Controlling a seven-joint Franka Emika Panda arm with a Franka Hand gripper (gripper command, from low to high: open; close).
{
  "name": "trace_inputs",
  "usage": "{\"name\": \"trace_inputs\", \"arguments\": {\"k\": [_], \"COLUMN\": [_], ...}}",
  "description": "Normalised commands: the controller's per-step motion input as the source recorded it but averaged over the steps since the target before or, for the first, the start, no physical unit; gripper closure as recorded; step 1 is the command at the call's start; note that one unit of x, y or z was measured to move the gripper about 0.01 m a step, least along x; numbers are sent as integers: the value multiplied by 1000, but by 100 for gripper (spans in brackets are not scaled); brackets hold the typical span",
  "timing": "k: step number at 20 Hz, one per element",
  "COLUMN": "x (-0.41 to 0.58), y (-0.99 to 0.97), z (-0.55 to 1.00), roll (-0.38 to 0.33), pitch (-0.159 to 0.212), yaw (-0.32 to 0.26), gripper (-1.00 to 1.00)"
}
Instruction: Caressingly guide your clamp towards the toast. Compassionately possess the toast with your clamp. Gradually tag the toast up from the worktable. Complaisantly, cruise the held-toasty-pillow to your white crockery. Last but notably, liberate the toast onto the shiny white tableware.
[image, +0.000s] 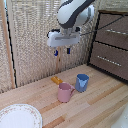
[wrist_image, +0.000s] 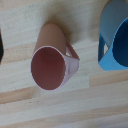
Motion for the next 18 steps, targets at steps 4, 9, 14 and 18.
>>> {"name": "trace_inputs", "arguments": {"k": [4,9,14,18], "x": [609,538,445,479], "y": [-265,-254,-238,-268], "z": [-218,-245,-293,-306], "roll": [5,0,-7,-6], "pitch": [29,38,78,81], "yaw": [135,185,189,83], "gripper": [-100,-100,-100,-100]}}
